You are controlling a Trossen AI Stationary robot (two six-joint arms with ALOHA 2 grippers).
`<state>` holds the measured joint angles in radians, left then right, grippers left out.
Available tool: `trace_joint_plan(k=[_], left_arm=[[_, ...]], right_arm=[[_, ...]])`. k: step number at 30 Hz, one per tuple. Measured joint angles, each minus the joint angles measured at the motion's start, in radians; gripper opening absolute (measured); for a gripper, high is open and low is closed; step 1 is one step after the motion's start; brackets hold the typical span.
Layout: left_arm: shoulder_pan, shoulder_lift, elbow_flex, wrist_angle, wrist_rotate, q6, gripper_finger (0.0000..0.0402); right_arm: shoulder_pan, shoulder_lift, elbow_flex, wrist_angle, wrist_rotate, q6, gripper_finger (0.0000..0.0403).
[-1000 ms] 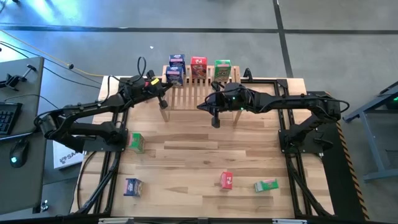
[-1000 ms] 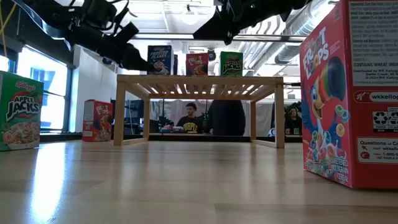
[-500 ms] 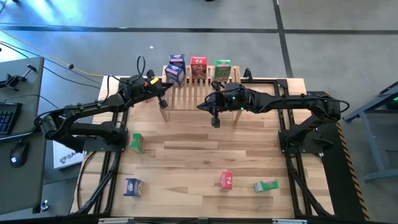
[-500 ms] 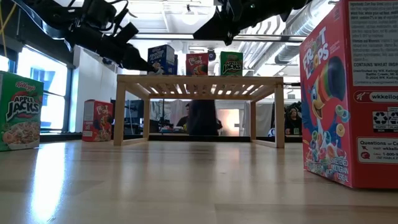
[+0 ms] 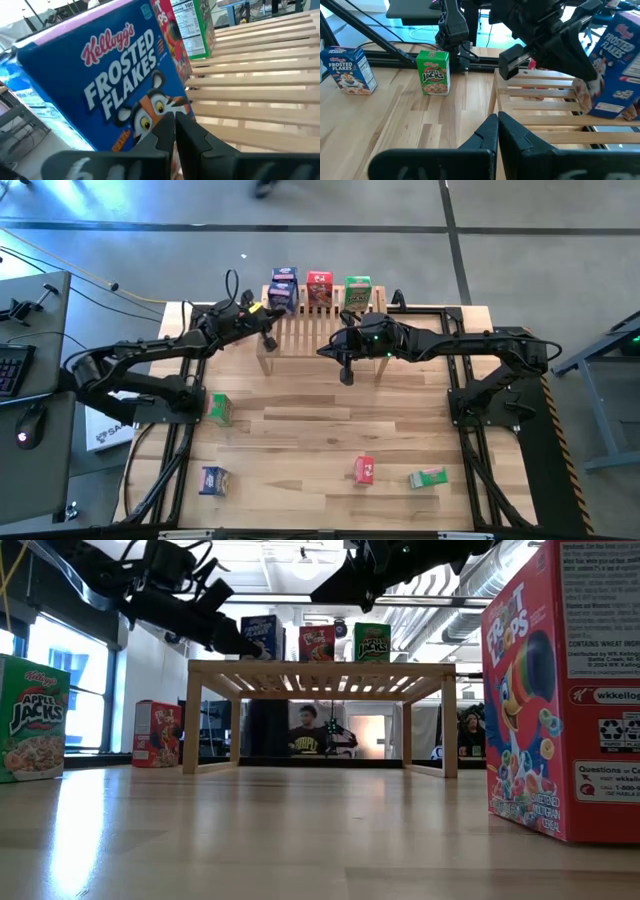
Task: Stack cereal on shelf
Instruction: Put the top blue cereal box on the shelf aligned with the other blue cereal box
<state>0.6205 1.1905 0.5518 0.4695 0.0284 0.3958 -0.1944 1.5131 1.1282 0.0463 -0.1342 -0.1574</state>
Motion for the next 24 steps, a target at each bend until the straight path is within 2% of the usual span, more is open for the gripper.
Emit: trace_joint_plan(k=[6,10,13,20,22,24], left_arm=[[-0.001,0.008,0.011,-0.001,0.000,0.001,0.0007],[-0.025,-0.046,0.011,-0.056,-0.009,0.000,0.0007],[-0.053,-0.123,0.012,-0.147,-0.086,0.004,0.0007],[-0.097,-0.219,0.012,-0.300,-0.380,-0.024,0.0007],[-0.090,-0.209,0.012,-0.294,-0.407,-0.024,0.0007],[-0.083,-0.190,0.012,-0.281,-0.385,-0.024,0.0007]], right_arm=[[0.000,0.000,0.000,0.000,0.000,0.000,0.0000],[0.000,0.000,0.000,-0.002,0.000,0.000,0.0000],[0.000,0.000,0.000,-0.008,0.000,0.000,0.0000],[0.000,0.000,0.000,-0.020,0.000,-0.005,0.0000],[0.000,0.000,0.000,-0.020,0.000,-0.007,0.0000],[0.000,0.000,0.000,-0.020,0.000,-0.007,0.0000]])
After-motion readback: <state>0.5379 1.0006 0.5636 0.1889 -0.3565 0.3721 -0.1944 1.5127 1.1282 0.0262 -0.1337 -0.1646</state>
